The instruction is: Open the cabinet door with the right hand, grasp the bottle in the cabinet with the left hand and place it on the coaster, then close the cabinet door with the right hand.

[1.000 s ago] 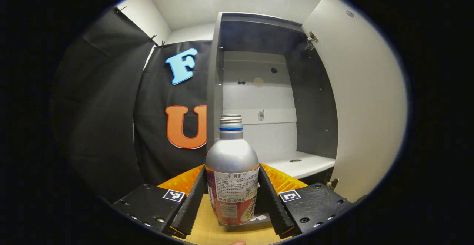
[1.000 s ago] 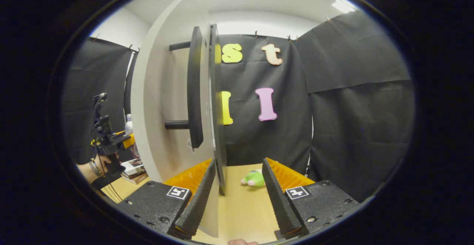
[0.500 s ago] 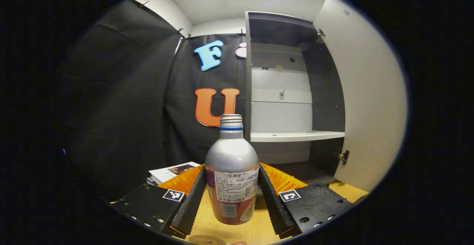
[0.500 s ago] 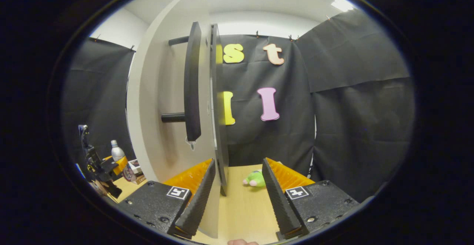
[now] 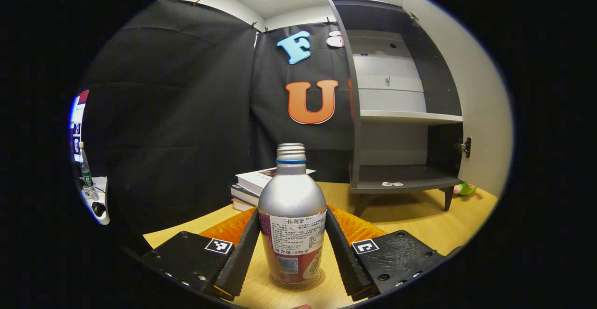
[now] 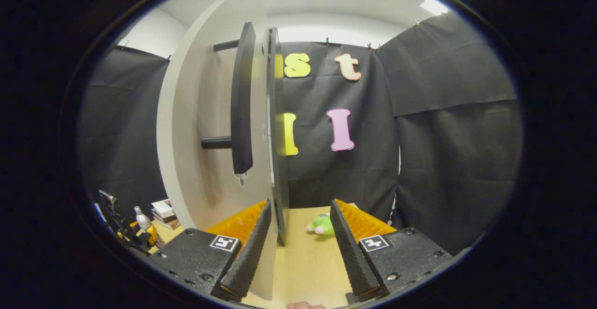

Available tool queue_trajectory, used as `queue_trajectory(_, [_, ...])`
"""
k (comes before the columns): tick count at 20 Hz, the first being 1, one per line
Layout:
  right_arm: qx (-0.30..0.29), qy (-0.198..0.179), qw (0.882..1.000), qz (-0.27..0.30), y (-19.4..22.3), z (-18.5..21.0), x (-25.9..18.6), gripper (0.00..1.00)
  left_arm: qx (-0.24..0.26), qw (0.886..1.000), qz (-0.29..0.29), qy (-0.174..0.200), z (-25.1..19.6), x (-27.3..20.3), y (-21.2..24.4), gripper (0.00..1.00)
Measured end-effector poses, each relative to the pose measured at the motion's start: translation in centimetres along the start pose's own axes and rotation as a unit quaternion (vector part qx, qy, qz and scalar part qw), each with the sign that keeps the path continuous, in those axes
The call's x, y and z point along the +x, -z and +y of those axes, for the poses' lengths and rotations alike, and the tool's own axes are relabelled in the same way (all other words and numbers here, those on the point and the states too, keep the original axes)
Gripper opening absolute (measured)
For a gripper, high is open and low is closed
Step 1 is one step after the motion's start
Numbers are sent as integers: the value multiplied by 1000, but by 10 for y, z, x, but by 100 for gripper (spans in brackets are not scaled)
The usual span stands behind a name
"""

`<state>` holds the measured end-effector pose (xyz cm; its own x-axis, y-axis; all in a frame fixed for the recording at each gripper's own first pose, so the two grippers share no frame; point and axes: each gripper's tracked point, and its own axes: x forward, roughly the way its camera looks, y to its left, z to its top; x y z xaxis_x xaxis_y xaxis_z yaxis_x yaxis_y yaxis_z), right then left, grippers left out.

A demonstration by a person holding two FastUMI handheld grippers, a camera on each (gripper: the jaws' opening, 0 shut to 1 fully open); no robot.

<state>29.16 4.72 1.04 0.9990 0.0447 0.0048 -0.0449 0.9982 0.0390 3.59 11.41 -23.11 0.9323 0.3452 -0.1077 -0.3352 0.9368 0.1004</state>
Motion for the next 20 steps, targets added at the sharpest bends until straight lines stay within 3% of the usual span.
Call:
queue_trajectory(8, [-9,8,1000,20,9,0,0,80,7,1000,16,-9,2,1,38,76])
queue_trajectory(20, [-23,20,999,24,7,0,-3,80,15,1000,8,5,-5,26,41,76])
